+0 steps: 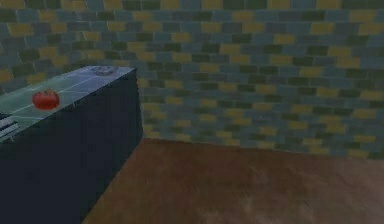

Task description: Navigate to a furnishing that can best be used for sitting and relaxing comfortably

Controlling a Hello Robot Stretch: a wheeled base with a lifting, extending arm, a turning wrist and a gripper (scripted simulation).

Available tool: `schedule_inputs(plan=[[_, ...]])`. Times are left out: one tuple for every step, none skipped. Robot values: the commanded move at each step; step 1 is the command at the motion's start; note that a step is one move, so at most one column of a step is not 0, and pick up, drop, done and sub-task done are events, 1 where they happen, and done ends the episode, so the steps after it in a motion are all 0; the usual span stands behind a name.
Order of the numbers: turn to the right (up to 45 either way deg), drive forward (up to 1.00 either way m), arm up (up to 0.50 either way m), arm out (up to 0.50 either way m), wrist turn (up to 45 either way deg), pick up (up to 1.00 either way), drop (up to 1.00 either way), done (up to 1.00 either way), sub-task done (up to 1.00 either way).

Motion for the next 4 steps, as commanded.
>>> schedule_inputs(plan=[[24.0, 0.0, 0.0, 0.0, 0.0, 0.0, 0.0, 0.0, 0.0], [0.0, 0.8, 0.0, 0.0, 0.0, 0.0, 0.0, 0.0, 0.0], [45.0, 0.0, 0.0, 0.0, 0.0, 0.0, 0.0, 0.0, 0.0], [30.0, 0.0, 0.0, 0.0, 0.0, 0.0, 0.0, 0.0, 0.0]])
